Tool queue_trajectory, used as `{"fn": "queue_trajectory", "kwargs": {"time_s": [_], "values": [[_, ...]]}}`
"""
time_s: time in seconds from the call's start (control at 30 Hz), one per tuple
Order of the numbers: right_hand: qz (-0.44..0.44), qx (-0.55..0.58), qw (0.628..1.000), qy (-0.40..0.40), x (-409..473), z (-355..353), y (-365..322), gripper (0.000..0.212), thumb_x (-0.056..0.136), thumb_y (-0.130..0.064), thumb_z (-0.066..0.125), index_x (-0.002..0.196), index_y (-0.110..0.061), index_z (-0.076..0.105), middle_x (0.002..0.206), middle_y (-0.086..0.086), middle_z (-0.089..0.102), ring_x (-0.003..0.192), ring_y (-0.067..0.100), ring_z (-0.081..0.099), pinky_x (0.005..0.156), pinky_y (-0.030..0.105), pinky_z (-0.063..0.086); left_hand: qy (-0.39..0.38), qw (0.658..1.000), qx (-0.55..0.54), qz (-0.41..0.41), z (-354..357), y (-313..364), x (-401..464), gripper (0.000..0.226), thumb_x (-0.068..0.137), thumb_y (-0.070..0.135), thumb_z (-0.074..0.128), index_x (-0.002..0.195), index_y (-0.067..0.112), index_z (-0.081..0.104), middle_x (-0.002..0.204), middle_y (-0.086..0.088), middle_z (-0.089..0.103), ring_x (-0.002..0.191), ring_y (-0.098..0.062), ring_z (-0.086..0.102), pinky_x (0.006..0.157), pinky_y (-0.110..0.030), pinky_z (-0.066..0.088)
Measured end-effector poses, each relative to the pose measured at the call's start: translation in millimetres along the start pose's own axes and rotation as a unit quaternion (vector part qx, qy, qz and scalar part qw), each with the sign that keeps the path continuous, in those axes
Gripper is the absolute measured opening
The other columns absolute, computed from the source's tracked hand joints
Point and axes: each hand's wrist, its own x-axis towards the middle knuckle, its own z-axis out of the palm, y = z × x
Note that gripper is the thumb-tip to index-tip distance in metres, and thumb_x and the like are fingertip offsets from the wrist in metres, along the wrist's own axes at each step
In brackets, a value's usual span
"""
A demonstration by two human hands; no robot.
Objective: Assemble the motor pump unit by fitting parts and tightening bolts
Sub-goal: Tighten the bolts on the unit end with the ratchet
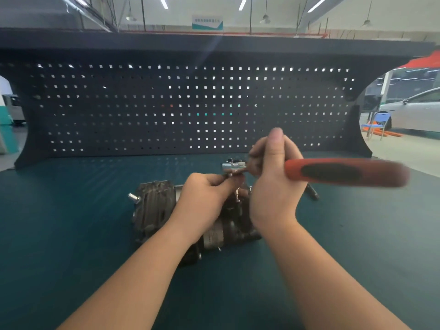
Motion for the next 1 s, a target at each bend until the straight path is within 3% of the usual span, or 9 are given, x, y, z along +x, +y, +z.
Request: {"fn": "queue_trajectory", "kwargs": {"time_s": [0.07, 0.13, 0.23, 0.37, 0.5, 0.67, 0.77, 0.87, 1.0], "values": [[0.109, 0.110, 0.987, 0.046, 17, -11, 4, 0.042, 0.095, -0.030, 0.047, 0.053, -0.025, 0.052, 0.043, -0.009, 0.037, 0.040, 0.008, 0.032, 0.042, 0.019, 0.028, 0.009, 1.000, 0.002, 0.013, 1, 0, -1, 0.028, 0.088, 0.032, 0.068, 0.079, 0.007, 0.077, 0.077, -0.010, 0.068, 0.068, -0.024, 0.060, 0.069, -0.036, 0.045], [0.263, 0.235, 0.933, 0.072, 31, -21, 9, 0.042, 0.096, -0.029, 0.047, 0.056, -0.019, 0.051, 0.042, -0.006, 0.028, 0.037, 0.011, 0.023, 0.040, 0.020, 0.023, 0.006, 0.999, 0.020, 0.029, 3, -2, -1, 0.021, 0.088, 0.032, 0.067, 0.083, 0.016, 0.079, 0.086, -0.016, 0.075, 0.083, -0.026, 0.071, 0.079, -0.040, 0.052], [0.348, 0.295, 0.886, 0.089, 37, -28, 16, 0.039, 0.097, -0.031, 0.046, 0.060, -0.018, 0.047, 0.043, -0.007, 0.024, 0.036, 0.012, 0.016, 0.039, 0.019, 0.022, -0.008, 0.999, 0.039, 0.034, 5, -1, -2, 0.033, 0.089, 0.036, 0.065, 0.086, 0.005, 0.076, 0.092, -0.036, 0.064, 0.075, -0.019, 0.058, 0.079, -0.051, 0.053], [0.236, 0.192, 0.951, 0.059, 31, -19, 12, 0.042, 0.101, -0.033, 0.044, 0.061, -0.018, 0.047, 0.044, -0.007, 0.027, 0.040, 0.011, 0.025, 0.040, 0.021, 0.024, 0.032, 0.998, 0.048, 0.037, 6, -4, -4, 0.043, 0.089, 0.035, 0.065, 0.077, -0.006, 0.068, 0.063, -0.021, 0.056, 0.064, -0.014, 0.044, 0.063, -0.030, 0.039], [0.076, 0.024, 0.994, 0.070, 10, -2, -6, 0.042, 0.102, -0.028, 0.042, 0.061, -0.018, 0.046, 0.046, -0.010, 0.035, 0.044, 0.008, 0.033, 0.043, 0.018, 0.029, 0.037, 0.998, 0.052, 0.028, 5, -2, -6, 0.034, 0.091, 0.031, 0.065, 0.071, 0.003, 0.070, 0.061, -0.013, 0.060, 0.060, -0.016, 0.047, 0.059, -0.030, 0.040], [-0.058, -0.163, 0.985, 0.008, -31, 24, -18, 0.038, 0.100, -0.027, 0.045, 0.066, -0.012, 0.037, 0.058, -0.001, 0.036, 0.052, 0.001, 0.036, 0.049, 0.007, 0.031, -0.006, 1.000, -0.017, -0.004, 0, 4, -8, 0.037, 0.081, 0.017, 0.067, 0.045, 0.019, 0.062, 0.051, -0.005, 0.051, 0.059, -0.015, 0.042, 0.057, -0.028, 0.038], [-0.041, -0.195, 0.979, -0.041, -39, 28, -18, 0.039, 0.099, -0.027, 0.046, 0.068, -0.009, 0.031, 0.055, -0.008, 0.029, 0.051, 0.006, 0.029, 0.047, 0.013, 0.029, -0.033, 0.996, -0.080, -0.027, -4, 10, -12, 0.026, 0.060, 0.037, 0.059, 0.040, 0.022, 0.053, 0.050, 0.001, 0.046, 0.056, -0.017, 0.041, 0.060, -0.028, 0.036], [-0.071, -0.221, 0.971, -0.050, -38, 22, -16, 0.042, 0.099, -0.032, 0.044, 0.068, -0.006, 0.032, 0.055, -0.001, 0.028, 0.049, 0.006, 0.028, 0.045, 0.009, 0.026, -0.034, 0.999, -0.003, -0.024, -1, 10, -10, 0.047, 0.059, 0.064, 0.053, 0.037, 0.022, 0.050, 0.035, 0.013, 0.042, 0.037, -0.002, 0.039, 0.047, -0.018, 0.034], [-0.106, -0.248, 0.962, -0.029, -30, 12, -8, 0.049, 0.090, -0.048, 0.038, 0.065, -0.005, 0.043, 0.060, 0.010, 0.043, 0.048, 0.013, 0.036, 0.046, 0.014, 0.029, -0.013, 1.000, 0.000, -0.003, 4, 3, -4, 0.044, 0.068, 0.057, 0.061, 0.047, 0.019, 0.063, 0.048, 0.008, 0.053, 0.054, -0.010, 0.046, 0.055, -0.024, 0.039]]}}
